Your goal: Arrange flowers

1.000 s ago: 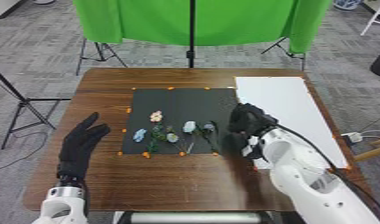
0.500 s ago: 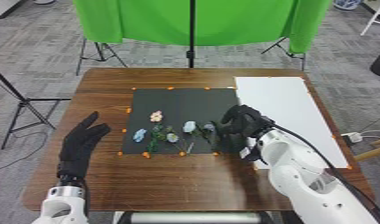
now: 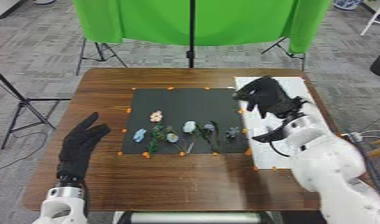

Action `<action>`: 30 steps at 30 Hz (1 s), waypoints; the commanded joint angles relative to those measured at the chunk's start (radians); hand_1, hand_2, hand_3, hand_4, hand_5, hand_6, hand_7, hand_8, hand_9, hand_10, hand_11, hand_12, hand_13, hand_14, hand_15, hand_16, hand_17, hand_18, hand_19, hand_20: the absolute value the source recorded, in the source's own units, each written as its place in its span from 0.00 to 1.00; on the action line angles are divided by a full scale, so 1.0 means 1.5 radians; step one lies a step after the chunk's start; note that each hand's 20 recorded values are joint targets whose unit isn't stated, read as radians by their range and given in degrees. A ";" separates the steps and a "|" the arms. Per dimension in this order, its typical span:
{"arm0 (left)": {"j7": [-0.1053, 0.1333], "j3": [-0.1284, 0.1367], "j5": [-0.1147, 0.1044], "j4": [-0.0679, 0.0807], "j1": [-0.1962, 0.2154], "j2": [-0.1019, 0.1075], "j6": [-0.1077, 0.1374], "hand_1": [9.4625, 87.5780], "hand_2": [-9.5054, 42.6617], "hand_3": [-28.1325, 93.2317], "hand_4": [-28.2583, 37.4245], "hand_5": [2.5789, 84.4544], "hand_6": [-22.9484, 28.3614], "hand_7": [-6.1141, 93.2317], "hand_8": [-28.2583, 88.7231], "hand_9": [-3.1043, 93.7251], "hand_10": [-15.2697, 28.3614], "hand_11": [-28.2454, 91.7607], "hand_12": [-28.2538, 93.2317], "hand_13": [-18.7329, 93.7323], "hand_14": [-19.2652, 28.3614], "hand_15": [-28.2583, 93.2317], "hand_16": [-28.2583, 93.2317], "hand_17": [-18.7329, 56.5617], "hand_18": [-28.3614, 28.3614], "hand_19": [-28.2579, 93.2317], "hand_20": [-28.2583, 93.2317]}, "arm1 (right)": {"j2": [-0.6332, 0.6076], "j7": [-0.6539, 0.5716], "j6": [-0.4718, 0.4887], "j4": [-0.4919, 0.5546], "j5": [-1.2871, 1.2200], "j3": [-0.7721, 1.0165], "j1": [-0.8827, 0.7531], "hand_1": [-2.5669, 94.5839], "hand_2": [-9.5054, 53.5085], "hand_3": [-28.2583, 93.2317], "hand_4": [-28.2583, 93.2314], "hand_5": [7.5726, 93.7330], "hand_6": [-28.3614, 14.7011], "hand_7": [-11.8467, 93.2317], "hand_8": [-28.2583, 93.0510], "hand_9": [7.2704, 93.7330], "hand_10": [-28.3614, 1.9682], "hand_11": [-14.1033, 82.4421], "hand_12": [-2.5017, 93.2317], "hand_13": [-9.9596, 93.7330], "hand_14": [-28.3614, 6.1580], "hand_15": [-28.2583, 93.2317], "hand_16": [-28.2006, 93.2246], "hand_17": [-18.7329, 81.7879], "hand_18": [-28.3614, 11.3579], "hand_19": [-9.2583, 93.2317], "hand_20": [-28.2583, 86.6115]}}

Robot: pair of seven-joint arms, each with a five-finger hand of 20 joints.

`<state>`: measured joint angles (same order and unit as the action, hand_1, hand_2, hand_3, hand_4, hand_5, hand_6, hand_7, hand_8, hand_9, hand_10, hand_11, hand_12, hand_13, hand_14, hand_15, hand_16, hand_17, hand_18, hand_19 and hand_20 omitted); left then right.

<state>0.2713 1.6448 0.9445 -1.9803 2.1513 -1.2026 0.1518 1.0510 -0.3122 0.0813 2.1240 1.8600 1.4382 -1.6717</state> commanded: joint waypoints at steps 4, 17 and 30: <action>0.007 -0.008 0.005 -0.001 0.007 -0.006 -0.010 0.15 0.19 0.76 0.07 0.49 0.52 0.16 0.21 0.52 0.66 0.41 0.37 0.50 0.75 0.40 0.29 0.32 0.75 0.31 0.44 | 0.128 0.263 -0.050 -0.027 -0.390 0.180 -0.149 0.18 0.18 0.78 0.12 0.53 0.66 0.23 0.17 0.57 0.42 0.24 0.20 0.57 0.43 0.38 0.43 0.43 0.34 0.42 0.59; 0.018 -0.009 0.025 -0.020 0.002 0.002 -0.027 0.16 0.19 0.76 0.07 0.50 0.52 0.15 0.21 0.52 0.66 0.41 0.37 0.51 0.75 0.38 0.28 0.35 0.73 0.28 0.43 | 0.253 0.275 0.085 -0.021 -0.404 0.263 -0.292 0.05 0.21 0.83 0.09 0.26 0.67 0.16 0.18 0.31 0.55 0.17 0.11 0.29 0.63 0.23 0.31 0.27 0.51 0.08 0.45; 0.025 -0.015 0.057 -0.023 -0.016 0.014 -0.049 0.16 0.19 0.76 0.07 0.50 0.52 0.15 0.21 0.52 0.66 0.41 0.37 0.51 0.75 0.38 0.28 0.34 0.73 0.27 0.43 | 0.256 0.282 0.107 -0.015 -0.392 0.261 -0.282 0.06 0.22 0.83 0.09 0.28 0.67 0.17 0.18 0.33 0.54 0.18 0.12 0.31 0.57 0.26 0.30 0.30 0.45 0.09 0.45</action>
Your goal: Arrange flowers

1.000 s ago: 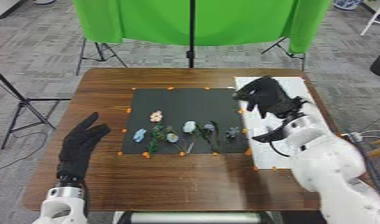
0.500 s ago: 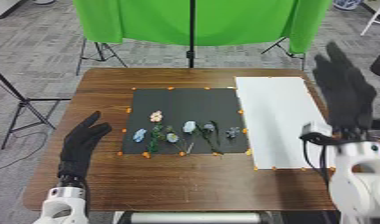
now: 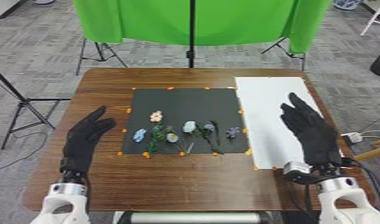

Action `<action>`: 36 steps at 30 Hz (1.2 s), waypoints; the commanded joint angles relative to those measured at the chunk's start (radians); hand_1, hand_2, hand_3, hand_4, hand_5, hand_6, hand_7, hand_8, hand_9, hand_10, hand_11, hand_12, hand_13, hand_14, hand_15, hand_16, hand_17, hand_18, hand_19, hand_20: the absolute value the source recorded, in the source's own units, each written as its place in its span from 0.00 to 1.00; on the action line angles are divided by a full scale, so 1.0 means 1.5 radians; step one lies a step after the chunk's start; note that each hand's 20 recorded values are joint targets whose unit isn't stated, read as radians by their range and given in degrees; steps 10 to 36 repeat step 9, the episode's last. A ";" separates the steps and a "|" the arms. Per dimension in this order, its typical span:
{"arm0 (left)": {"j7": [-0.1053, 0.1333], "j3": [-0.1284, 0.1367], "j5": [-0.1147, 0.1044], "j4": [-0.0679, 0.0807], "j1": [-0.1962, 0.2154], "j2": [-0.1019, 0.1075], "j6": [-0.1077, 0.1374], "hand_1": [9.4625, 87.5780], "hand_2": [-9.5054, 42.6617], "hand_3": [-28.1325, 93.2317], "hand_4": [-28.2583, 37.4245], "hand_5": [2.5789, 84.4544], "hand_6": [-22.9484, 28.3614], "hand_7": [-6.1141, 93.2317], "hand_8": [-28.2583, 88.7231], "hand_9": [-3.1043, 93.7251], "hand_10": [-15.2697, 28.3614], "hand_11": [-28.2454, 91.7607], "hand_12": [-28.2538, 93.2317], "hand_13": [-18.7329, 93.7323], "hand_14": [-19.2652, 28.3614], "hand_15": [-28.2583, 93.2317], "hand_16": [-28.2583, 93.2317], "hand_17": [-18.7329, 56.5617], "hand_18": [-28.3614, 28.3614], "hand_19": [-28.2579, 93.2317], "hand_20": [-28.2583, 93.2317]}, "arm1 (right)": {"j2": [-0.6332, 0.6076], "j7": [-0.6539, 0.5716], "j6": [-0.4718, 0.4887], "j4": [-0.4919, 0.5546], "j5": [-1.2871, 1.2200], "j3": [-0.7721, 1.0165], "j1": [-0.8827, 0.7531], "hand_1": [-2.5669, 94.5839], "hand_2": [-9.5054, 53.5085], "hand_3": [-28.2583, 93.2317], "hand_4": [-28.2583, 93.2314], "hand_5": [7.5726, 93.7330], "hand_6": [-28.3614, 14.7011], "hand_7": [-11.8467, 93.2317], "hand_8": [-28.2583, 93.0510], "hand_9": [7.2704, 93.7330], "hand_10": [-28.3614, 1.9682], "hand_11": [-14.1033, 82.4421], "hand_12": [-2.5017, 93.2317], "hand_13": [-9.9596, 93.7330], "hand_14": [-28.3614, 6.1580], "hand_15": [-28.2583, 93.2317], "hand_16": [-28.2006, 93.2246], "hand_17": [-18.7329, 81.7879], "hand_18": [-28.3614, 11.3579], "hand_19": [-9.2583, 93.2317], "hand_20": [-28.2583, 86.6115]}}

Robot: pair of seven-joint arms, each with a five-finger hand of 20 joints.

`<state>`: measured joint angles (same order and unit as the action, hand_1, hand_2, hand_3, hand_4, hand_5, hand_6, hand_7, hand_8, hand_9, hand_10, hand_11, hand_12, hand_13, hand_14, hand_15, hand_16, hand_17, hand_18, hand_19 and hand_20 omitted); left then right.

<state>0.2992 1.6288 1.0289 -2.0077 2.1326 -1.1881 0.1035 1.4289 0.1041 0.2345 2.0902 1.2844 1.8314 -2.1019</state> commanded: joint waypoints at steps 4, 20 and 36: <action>0.007 -0.009 0.001 -0.003 -0.009 0.006 -0.022 0.16 0.19 0.76 0.07 0.50 0.52 0.15 0.21 0.52 0.66 0.40 0.37 0.51 0.76 0.35 0.27 0.36 0.70 0.25 0.41 | 0.007 0.015 -0.020 0.005 -0.003 -0.010 0.004 0.06 0.22 0.83 0.09 0.29 0.66 0.17 0.18 0.34 0.52 0.18 0.12 0.31 0.57 0.27 0.30 0.30 0.50 0.09 0.44; 0.014 -0.008 0.001 -0.004 -0.011 0.007 -0.024 0.16 0.19 0.76 0.07 0.51 0.52 0.15 0.21 0.52 0.67 0.40 0.37 0.50 0.75 0.33 0.27 0.35 0.68 0.24 0.39 | 0.005 0.018 -0.024 0.005 -0.001 -0.014 0.005 0.06 0.21 0.84 0.09 0.31 0.64 0.18 0.17 0.35 0.50 0.18 0.12 0.31 0.64 0.26 0.27 0.30 0.57 0.07 0.42; 0.014 -0.008 0.001 -0.004 -0.011 0.007 -0.024 0.16 0.19 0.76 0.07 0.51 0.52 0.15 0.21 0.52 0.67 0.40 0.37 0.50 0.75 0.33 0.27 0.35 0.68 0.24 0.39 | 0.005 0.018 -0.024 0.005 -0.001 -0.014 0.005 0.06 0.21 0.84 0.09 0.31 0.64 0.18 0.17 0.35 0.50 0.18 0.12 0.31 0.64 0.26 0.27 0.30 0.57 0.07 0.42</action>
